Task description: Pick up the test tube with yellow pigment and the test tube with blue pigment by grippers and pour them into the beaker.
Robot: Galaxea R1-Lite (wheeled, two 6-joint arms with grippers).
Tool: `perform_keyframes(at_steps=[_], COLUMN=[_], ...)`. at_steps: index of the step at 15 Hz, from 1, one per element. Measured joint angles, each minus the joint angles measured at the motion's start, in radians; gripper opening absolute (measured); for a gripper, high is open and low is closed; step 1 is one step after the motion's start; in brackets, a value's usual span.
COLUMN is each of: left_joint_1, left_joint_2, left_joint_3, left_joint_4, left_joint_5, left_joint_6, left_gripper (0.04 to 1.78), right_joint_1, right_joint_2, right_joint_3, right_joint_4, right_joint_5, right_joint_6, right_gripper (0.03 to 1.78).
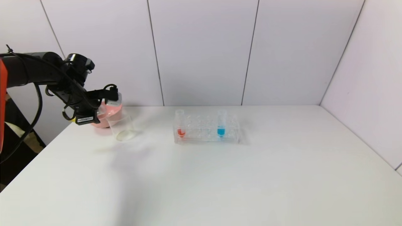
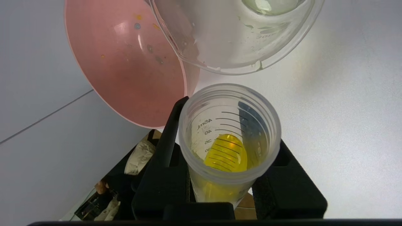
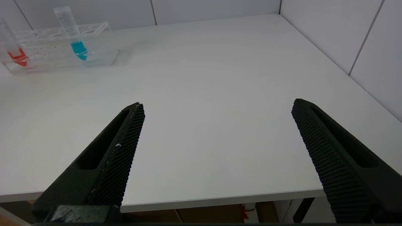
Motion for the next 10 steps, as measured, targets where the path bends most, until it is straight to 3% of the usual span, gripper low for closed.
perform_keyframes(at_steps=[10], left_joint_1=[-0.021], left_joint_2=[0.007], left_joint_3=[-0.007], left_joint_4=[0.003], left_joint_5=[0.11], left_joint_6=[0.032], left_gripper=[0.54], right_joint_1=[0.0], right_joint_2=[0.0], right_joint_3=[0.0], right_joint_4=[0.0], right_joint_5=[0.0], right_joint_6=[0.0], right_gripper=[1.71])
